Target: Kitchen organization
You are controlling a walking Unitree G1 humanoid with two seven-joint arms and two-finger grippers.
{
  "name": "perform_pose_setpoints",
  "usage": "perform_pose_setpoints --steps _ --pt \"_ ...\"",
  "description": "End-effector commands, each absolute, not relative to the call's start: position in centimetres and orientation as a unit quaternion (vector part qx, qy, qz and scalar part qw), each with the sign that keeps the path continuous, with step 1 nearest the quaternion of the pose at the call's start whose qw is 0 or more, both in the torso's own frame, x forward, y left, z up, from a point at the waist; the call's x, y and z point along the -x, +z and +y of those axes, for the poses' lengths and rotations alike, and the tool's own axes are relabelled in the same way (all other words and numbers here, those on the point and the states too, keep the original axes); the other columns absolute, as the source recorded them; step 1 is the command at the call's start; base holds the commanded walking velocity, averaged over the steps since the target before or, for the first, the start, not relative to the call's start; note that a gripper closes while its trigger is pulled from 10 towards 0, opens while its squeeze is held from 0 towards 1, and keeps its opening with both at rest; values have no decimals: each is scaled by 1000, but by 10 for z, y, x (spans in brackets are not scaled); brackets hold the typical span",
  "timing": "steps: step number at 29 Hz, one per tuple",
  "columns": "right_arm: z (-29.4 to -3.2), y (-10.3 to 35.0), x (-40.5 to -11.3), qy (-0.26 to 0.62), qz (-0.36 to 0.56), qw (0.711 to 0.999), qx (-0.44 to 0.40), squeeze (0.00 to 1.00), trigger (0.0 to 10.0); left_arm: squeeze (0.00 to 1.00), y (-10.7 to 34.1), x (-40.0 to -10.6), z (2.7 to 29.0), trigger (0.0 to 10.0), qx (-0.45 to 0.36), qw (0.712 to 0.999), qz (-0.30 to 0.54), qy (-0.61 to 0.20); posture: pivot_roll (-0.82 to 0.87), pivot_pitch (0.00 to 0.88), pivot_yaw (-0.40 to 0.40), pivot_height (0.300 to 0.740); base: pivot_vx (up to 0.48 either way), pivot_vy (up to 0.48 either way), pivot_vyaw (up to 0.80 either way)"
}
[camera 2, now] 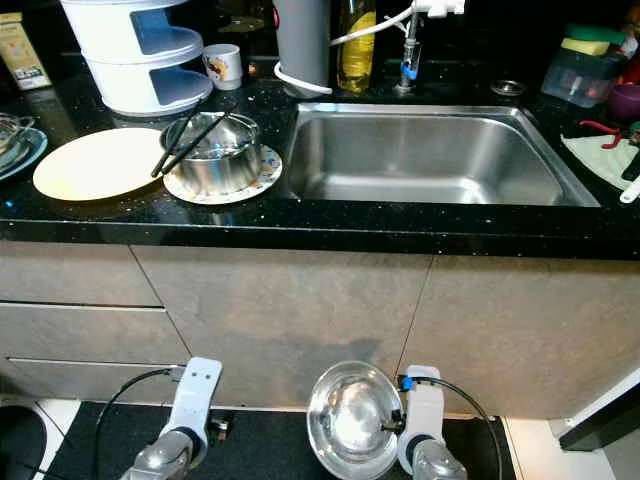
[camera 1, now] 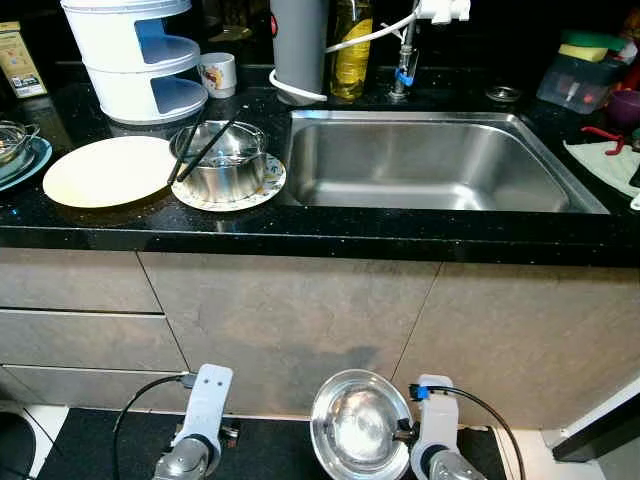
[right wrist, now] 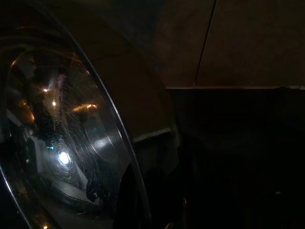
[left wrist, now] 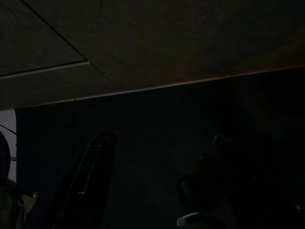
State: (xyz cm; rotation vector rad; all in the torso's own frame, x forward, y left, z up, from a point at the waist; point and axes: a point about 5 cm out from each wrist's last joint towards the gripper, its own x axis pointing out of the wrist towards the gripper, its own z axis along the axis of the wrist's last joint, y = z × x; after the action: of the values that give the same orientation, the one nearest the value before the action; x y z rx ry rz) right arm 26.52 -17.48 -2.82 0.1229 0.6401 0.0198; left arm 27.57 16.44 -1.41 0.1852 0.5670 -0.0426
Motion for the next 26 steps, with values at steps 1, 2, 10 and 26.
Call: perform_pose_setpoints --steps 1,2,10,26 --pt "-173 -32 -261 14 324 944 -56 0 10000 0 -18 -272 164 10000 -98 951 291 -28 -93 136 -6 740 0 0 0" --pt "-172 -33 -260 15 327 943 -54 0 10000 0 -18 -272 164 10000 -96 951 292 -28 -94 138 -6 740 0 0 0" --pt "-171 -35 -260 10 336 941 -45 0 10000 0 -18 -273 162 10000 -97 952 289 -30 -98 143 -3 740 0 0 0" --pt "-177 -31 -264 -1 332 942 -38 0 10000 0 -18 -275 165 10000 -97 952 289 -19 -100 149 -6 740 0 0 0"
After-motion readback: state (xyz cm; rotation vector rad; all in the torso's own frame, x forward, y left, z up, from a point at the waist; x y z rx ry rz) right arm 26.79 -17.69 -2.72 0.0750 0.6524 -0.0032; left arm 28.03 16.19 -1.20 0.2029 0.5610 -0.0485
